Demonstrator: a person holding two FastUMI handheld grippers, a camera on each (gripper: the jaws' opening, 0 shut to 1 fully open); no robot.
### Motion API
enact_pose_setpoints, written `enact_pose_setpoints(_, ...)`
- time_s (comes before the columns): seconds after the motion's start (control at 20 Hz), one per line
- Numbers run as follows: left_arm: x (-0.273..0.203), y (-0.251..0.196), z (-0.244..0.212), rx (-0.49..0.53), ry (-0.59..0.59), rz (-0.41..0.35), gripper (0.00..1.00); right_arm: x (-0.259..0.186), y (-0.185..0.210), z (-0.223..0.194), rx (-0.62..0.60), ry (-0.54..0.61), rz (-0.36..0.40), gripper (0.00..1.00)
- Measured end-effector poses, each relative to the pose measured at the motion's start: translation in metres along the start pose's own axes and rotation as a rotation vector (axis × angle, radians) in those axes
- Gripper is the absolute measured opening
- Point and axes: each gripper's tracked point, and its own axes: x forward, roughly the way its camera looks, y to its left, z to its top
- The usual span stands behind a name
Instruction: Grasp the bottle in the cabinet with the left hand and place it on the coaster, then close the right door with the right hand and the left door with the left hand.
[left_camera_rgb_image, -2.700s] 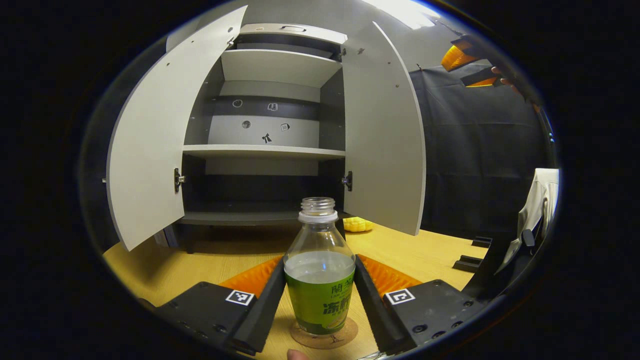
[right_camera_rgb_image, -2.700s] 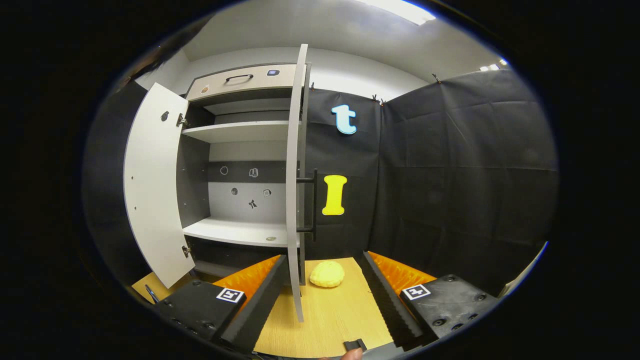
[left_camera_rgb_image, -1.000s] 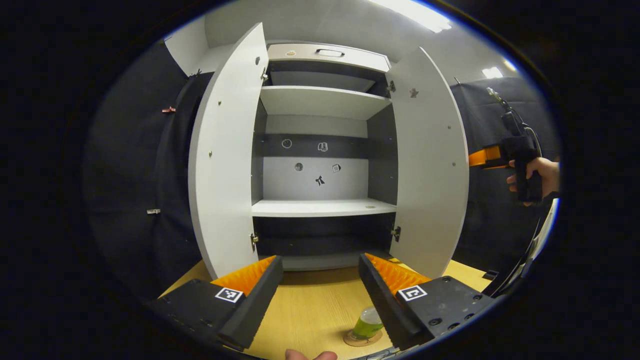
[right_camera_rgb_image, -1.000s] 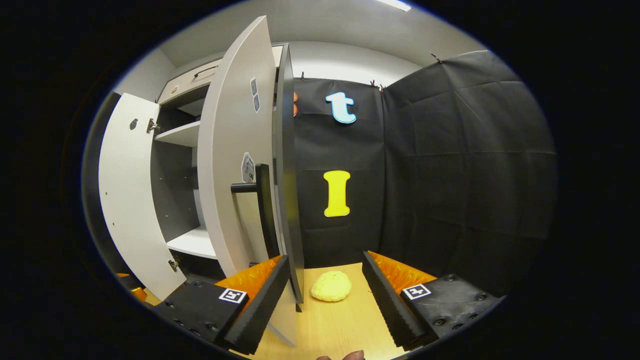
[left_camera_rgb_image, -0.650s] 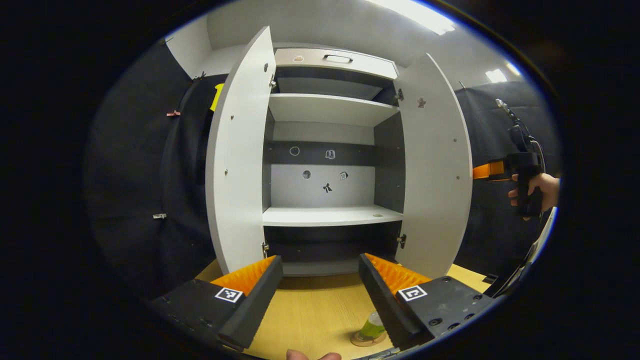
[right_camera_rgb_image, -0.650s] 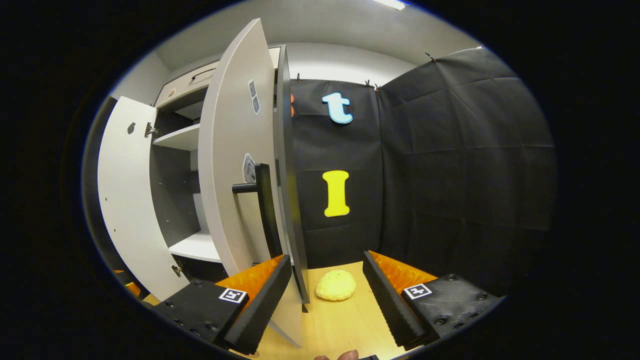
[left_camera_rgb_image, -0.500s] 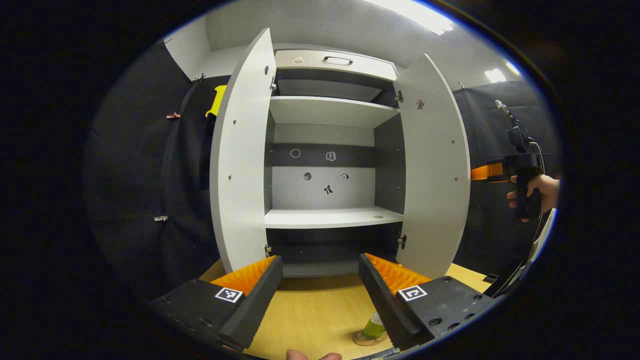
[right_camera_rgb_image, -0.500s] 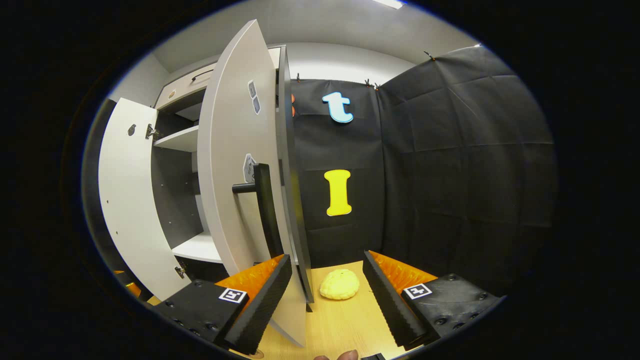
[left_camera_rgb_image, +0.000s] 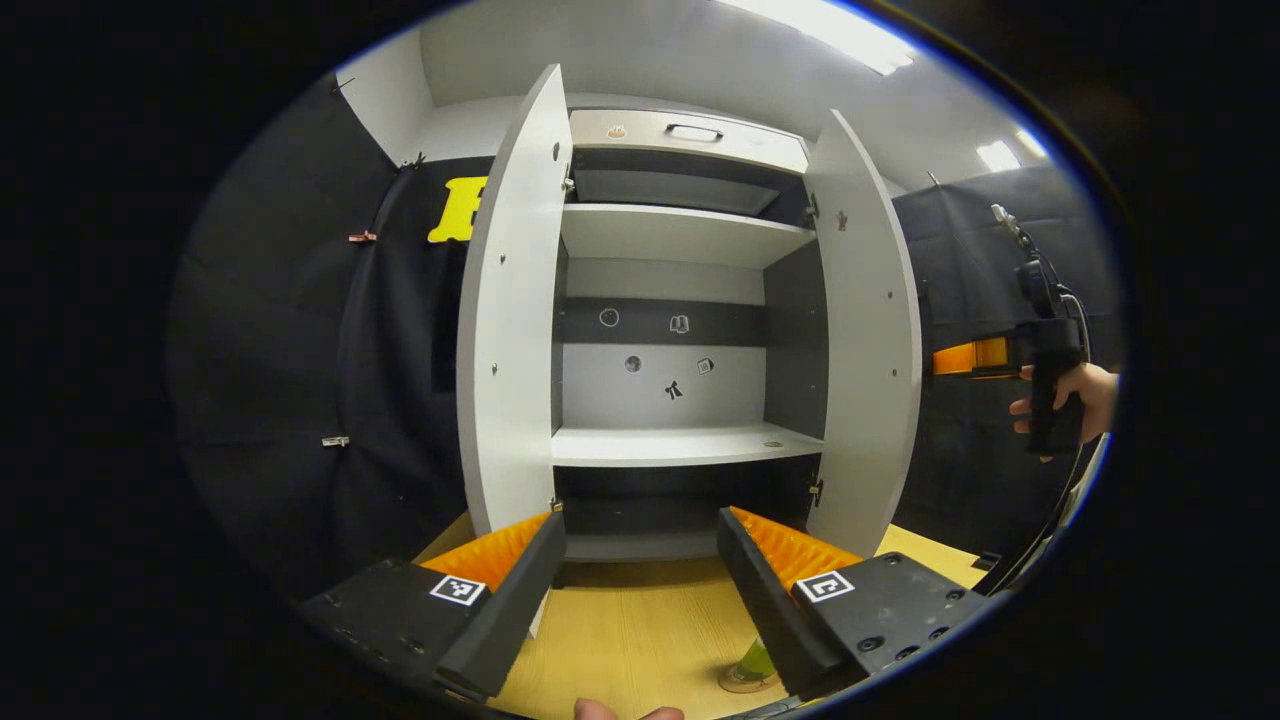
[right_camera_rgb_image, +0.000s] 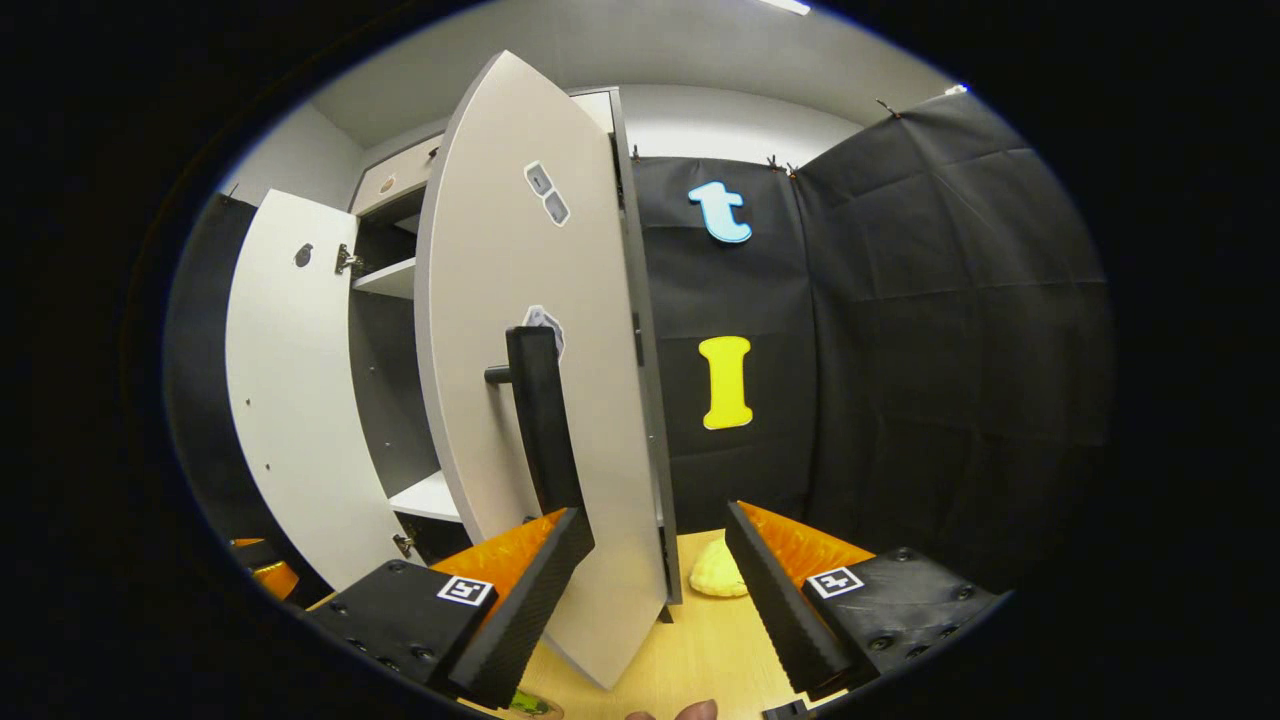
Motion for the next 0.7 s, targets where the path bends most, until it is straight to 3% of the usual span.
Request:
enact_pose_setpoints(0.45, -0.003, 0.018, 0.002, -0.020, -0.010, 0.034, 0.97, 0.037, 0.078, -0.013, 0.005, 0.019, 0.119, 0.98)
enact_pose_setpoints(0.7, -0.009, 0.029, 0.003, -0.051, 0.012, 0.009, 0.97, 0.068, 0.113, -0.018, -0.004, 0.020, 0.144, 0.98)
